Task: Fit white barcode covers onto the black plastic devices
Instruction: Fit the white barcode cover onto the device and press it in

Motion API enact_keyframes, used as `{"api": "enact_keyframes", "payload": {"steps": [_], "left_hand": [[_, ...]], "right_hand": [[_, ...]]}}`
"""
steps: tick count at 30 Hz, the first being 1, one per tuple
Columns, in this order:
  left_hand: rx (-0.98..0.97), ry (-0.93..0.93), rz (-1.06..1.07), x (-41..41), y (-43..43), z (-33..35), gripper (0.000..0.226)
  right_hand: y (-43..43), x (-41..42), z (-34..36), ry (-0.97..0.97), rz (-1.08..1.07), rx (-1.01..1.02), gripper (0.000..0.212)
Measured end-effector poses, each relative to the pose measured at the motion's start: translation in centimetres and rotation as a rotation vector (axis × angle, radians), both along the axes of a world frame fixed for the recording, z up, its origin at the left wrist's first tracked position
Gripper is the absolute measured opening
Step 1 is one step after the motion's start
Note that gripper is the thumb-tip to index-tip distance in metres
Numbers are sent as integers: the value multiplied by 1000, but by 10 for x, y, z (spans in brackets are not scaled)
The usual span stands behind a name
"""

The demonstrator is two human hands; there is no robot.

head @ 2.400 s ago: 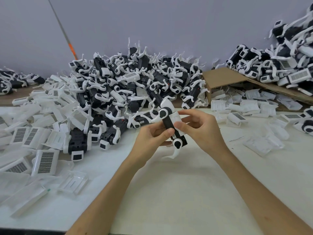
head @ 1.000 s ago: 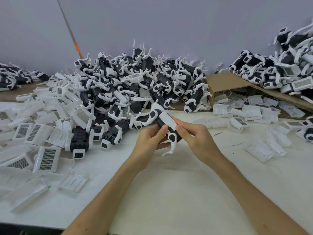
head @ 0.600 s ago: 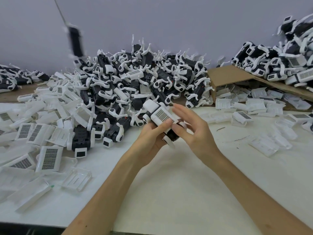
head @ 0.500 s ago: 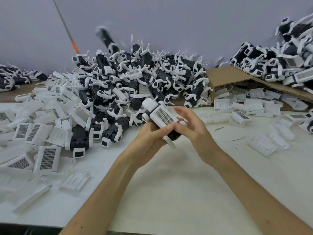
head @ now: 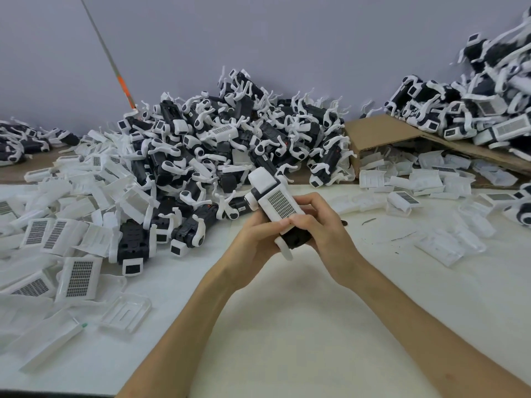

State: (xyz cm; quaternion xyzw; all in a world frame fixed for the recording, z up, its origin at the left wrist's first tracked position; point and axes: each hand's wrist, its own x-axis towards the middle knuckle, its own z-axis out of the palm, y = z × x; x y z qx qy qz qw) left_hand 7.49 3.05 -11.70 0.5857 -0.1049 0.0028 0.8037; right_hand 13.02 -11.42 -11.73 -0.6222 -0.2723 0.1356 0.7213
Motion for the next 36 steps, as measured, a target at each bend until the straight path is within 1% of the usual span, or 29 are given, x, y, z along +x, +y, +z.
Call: {"api": "enact_keyframes", "payload": {"steps": [2,4,5,7,10,14,19,22,27,29,32,34,36], "left_hand": [[62,-3,27,0,0,0,45],[143,-7,44,-2,-1,0,46],[184,-14,59,-3,-2,-1,45],[240,-35,112,-5,-4,-1,44],[275,-63,168,-7,-8,1,45],[295,-67,208,-7,-10,2,46],[269,-73,206,-8,-11,-1,47],[281,-86,194,-6,-10,-2,49],[266,-115,147,-7,-8,-4,50],[285,-133,141,-7,-7,-1,46],[316,-126,150,-5,-7,1,42],[361,-146,157,-5,-8,2,35],[405,-177,159,-5,-8,1,25]], "right_hand": [[-1,-1,0,10,9,1,39],[-1,-2,0,4,-26,-24,46],[0,-3,0,1,-42,-33,47],[1,-4,0,-10,-45,-25,44],[2,-5,0,-41,-52,14,39],[4,-6,-1,-44,-82,60,36],[7,-10,-3,-74,-146,75,27],[6,-11,-4,-95,-168,99,16],[6,-13,-3,-107,-163,122,19],[4,-11,-1,-70,-111,113,22],[0,-7,2,-42,-33,71,32],[0,-8,2,-78,-2,17,35],[0,-8,2,-126,5,-38,31]]}}
